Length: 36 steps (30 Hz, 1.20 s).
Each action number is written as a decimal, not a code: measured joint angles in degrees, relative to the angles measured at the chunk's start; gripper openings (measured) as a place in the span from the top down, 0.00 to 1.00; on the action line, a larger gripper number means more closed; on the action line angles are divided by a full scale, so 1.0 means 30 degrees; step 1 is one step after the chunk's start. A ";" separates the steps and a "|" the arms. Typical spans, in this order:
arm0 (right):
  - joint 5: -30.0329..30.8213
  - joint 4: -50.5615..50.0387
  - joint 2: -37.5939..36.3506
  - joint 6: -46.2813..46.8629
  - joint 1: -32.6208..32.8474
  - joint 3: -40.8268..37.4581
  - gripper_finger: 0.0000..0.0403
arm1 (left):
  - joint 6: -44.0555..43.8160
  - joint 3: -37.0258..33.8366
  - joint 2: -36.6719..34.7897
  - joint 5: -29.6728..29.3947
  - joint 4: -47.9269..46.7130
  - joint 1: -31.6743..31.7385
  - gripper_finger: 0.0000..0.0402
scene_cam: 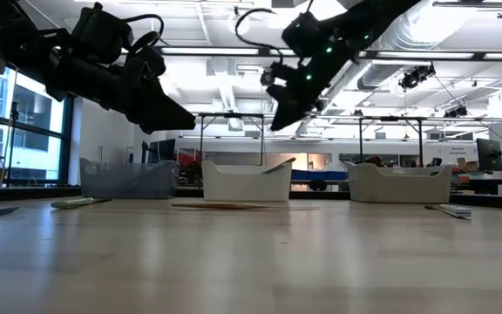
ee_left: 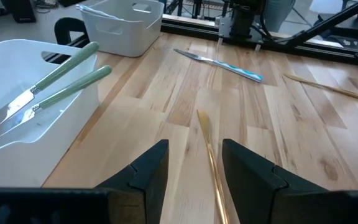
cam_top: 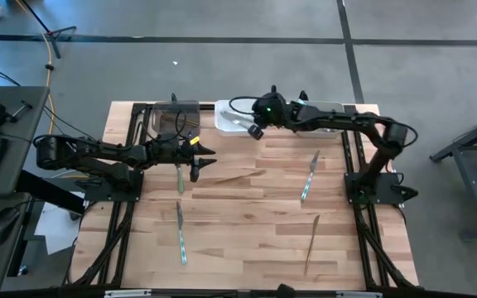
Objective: Sort silverware by color (type)
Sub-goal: Put the blue patterned knife into the gray bin
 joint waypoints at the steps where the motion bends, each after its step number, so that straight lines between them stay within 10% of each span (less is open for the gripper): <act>1: -0.0098 -0.0100 -0.0377 -0.0203 0.0083 -0.0404 0.88 | -0.0007 0.0000 0.0000 0.0000 0.0001 -0.0004 0.65; 16: -0.2641 0.8974 -0.6022 0.1738 0.2558 -1.1914 0.99 | 0.0503 0.0000 0.0000 0.0372 -0.2277 -0.1119 0.69; 36: -0.0415 0.8714 -0.7680 0.1876 0.9255 -1.3187 1.00 | -0.1435 0.1586 0.0000 -0.3249 -1.0804 -0.9244 0.72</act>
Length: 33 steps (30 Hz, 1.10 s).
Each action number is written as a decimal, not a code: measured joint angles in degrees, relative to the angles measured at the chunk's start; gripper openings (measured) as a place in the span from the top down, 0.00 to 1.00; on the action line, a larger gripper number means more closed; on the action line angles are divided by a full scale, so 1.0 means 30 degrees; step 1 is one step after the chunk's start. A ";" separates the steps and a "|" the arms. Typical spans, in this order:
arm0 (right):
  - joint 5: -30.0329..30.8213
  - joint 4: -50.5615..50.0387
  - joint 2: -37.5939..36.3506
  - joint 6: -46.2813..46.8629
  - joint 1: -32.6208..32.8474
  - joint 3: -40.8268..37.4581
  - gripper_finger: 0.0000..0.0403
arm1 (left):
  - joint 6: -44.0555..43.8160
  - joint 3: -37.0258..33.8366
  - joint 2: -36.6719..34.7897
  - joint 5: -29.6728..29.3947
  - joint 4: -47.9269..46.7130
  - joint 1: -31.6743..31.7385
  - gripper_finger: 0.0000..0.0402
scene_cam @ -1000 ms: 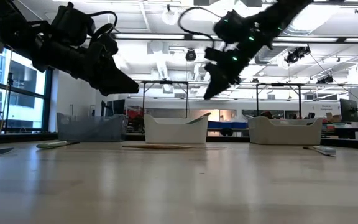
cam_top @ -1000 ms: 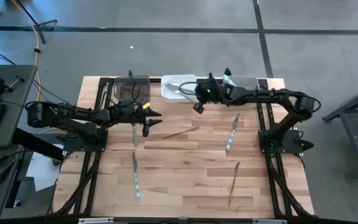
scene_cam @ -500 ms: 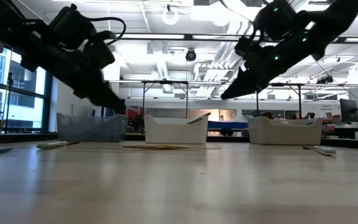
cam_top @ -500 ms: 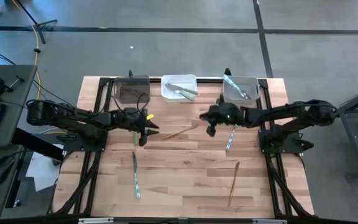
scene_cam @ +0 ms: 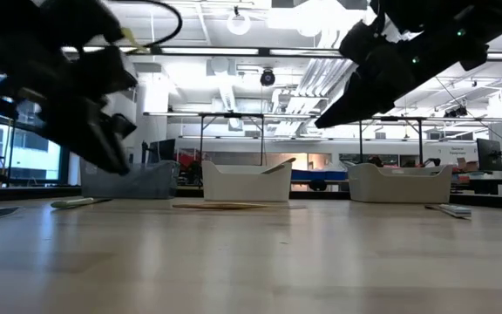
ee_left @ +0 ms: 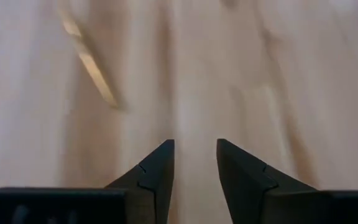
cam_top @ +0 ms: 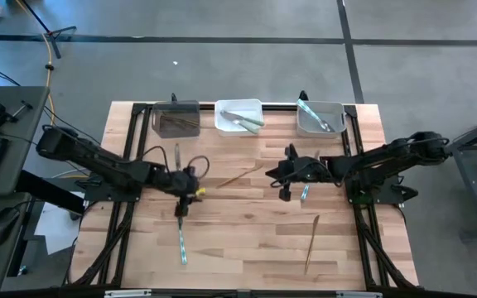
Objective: Sort silverware by color (type)
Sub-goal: Put the blue patterned knife into the gray bin
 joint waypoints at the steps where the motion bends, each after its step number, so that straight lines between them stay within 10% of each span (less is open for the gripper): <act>1: 0.0000 -0.0003 0.0000 0.0000 0.0099 0.0000 1.00 | -0.0092 0.0446 0.0000 0.0010 -0.1019 -0.0568 0.71; 18: 0.0058 -0.0087 0.0000 -0.0002 0.0271 0.0000 1.00 | -0.1988 0.5607 0.3739 0.0964 -0.6860 -0.8690 0.63; 33: 0.0036 -0.0338 0.0000 0.0000 0.0271 0.0000 1.00 | 0.1115 0.7102 0.7208 0.0014 -0.7262 -1.0231 0.62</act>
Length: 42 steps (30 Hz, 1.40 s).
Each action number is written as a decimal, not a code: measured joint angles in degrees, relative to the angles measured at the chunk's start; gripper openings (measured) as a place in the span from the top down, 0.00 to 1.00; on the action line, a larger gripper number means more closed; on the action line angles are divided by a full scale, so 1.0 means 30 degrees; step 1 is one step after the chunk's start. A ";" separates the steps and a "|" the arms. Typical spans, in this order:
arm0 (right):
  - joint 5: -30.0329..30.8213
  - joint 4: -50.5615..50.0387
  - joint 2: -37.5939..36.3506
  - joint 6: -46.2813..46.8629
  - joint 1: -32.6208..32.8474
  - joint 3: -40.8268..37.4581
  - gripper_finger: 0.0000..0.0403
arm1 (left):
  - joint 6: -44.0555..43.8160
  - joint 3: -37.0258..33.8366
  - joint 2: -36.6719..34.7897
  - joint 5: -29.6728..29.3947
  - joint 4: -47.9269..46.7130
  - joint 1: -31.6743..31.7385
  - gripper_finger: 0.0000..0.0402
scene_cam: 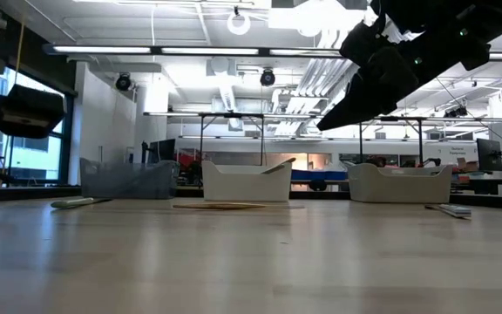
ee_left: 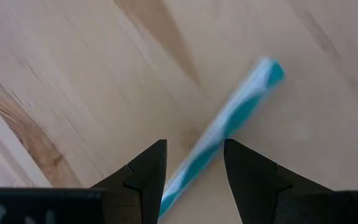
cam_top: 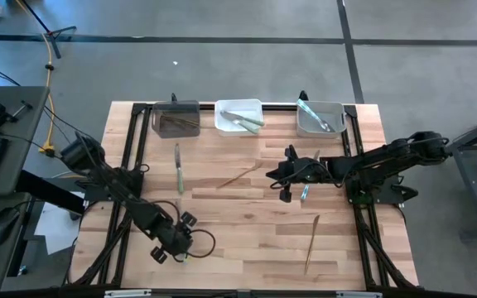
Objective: Sort silverware by color (type)
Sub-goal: Put the blue patterned knife into the gray bin
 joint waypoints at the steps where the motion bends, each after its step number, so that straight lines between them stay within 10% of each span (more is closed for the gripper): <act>1: -0.0006 0.0000 0.0000 0.0000 0.0000 0.0000 1.00 | 0.0156 -0.0003 0.0118 -0.0001 -0.0093 0.0000 0.62; 28: 0.0159 0.0038 0.0007 0.0000 0.0025 -0.0007 1.00 | 0.0452 -0.0212 -0.0016 -0.1329 0.0296 0.0861 0.96; 42: 0.2412 0.5406 0.0508 -0.0170 0.2224 -0.0022 0.99 | 0.0290 -0.4682 -0.3781 -0.4661 1.4831 0.4449 0.96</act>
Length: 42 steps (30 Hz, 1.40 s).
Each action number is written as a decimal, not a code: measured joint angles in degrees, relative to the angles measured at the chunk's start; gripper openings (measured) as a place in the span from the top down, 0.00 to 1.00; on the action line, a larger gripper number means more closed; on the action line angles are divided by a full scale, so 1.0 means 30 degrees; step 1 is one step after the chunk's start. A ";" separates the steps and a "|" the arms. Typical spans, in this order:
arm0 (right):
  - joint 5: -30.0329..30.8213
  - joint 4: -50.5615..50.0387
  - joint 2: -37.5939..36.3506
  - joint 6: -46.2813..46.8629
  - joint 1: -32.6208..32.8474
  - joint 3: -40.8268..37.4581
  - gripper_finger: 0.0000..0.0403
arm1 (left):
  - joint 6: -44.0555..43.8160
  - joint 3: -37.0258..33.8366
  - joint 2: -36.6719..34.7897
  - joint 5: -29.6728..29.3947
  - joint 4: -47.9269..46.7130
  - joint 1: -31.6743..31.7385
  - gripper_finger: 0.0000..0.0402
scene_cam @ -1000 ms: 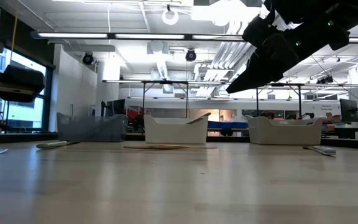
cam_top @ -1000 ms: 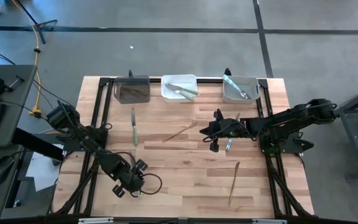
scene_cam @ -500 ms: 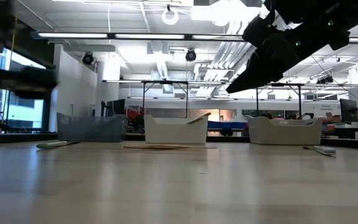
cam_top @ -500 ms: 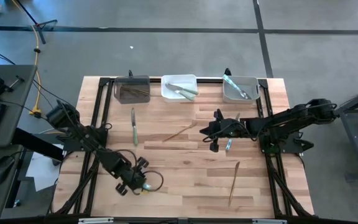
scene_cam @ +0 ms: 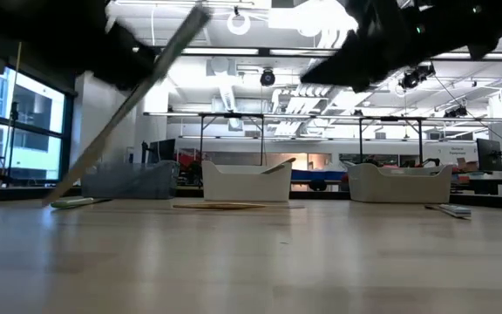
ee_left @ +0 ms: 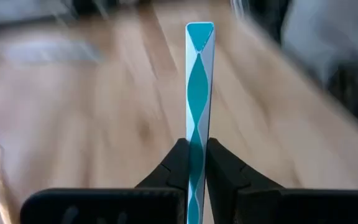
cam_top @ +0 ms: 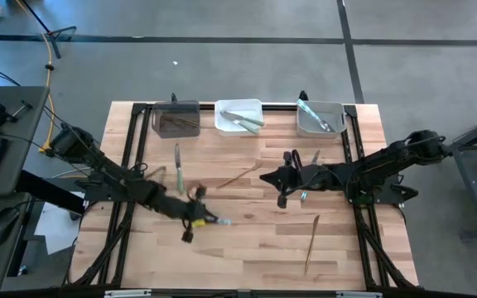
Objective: Sort silverware by color (type)
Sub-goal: Put the blue patterned knife into the gray bin
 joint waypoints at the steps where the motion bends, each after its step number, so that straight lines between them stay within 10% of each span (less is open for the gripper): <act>1: -0.0007 0.1120 0.0292 -0.0118 0.0111 0.0007 0.98 | 0.0258 -0.0444 -0.0363 -0.0154 0.1770 0.0341 0.96; 8: -0.0031 0.7244 0.2581 -0.0325 0.0384 0.0167 0.78 | 0.2199 -0.2673 -0.1190 -0.0979 1.1698 0.2755 0.96; 20: -0.0030 0.8276 0.6494 -0.0141 0.0377 0.4518 0.55 | 0.3309 -0.2741 -0.1186 0.0197 1.5534 0.4627 0.96; 35: -0.0022 0.8083 0.9214 -0.2006 0.0238 0.8858 0.57 | 0.3533 -0.2730 -0.1193 0.0647 1.6404 0.4840 0.96; 42: -0.0037 0.7961 0.9233 -0.2126 0.0112 0.8932 0.89 | 0.3672 -0.2728 -0.1193 0.0559 1.6508 0.4977 0.96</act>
